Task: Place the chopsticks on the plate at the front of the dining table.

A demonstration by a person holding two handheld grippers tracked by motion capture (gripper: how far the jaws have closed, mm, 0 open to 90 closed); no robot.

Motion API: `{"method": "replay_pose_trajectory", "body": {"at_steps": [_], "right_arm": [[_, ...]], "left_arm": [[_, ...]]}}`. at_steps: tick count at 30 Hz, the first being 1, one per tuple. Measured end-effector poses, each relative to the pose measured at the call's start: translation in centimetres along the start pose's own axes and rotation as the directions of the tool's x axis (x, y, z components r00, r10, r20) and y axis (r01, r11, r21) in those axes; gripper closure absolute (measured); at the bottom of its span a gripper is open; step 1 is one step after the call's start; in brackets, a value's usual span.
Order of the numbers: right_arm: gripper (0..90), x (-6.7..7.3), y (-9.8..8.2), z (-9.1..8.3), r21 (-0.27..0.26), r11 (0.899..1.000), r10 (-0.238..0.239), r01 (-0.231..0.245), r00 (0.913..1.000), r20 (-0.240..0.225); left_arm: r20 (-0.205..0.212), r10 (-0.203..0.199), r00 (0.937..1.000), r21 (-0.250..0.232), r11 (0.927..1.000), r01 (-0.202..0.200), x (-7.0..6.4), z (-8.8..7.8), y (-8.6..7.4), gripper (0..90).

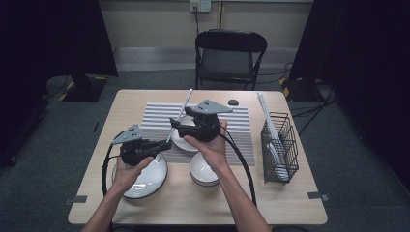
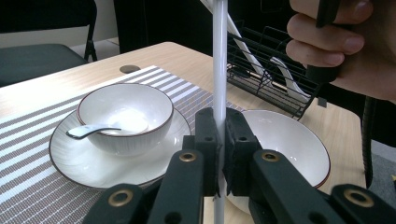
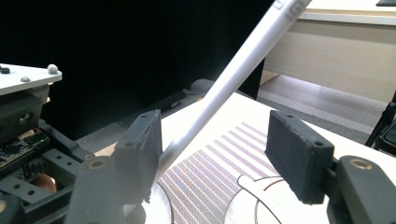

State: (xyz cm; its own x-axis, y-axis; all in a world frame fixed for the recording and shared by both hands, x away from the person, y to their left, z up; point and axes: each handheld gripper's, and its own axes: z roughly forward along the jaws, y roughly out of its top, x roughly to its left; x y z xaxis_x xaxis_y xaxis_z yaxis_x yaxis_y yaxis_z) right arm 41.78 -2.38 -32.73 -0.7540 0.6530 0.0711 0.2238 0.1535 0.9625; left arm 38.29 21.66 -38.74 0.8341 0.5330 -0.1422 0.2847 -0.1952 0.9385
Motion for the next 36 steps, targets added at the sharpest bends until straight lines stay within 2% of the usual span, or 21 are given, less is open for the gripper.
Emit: {"method": "replay_pose_trajectory", "body": {"at_steps": [16,22,31,36], "right_arm": [[33.9,-1.3,-0.7,-0.3,-0.002,1.000,0.030,-0.030,0.9992,0.027],[35.3,-1.5,-0.9,-0.4,0.003,1.000,0.026,-0.026,0.9992,0.031],[35.8,-1.8,-1.3,-0.5,0.023,0.999,0.027,-0.029,0.9963,0.082],[35.6,-2.1,-1.6,-0.5,0.021,0.999,0.039,-0.041,0.9958,0.083]], "left_arm": [[0.012,-0.009,0.9999,-0.004,1.0000,0.009,0.0,0.1,-0.1,85.9],[0.014,-0.007,0.9999,-0.002,1.0000,0.007,0.0,0.0,-0.1,85.9],[0.017,-0.008,0.9998,-0.004,1.0000,0.008,0.0,0.1,-0.2,85.8],[0.016,-0.010,0.9998,-0.009,0.9999,0.010,0.0,0.1,-0.2,85.8]]}}
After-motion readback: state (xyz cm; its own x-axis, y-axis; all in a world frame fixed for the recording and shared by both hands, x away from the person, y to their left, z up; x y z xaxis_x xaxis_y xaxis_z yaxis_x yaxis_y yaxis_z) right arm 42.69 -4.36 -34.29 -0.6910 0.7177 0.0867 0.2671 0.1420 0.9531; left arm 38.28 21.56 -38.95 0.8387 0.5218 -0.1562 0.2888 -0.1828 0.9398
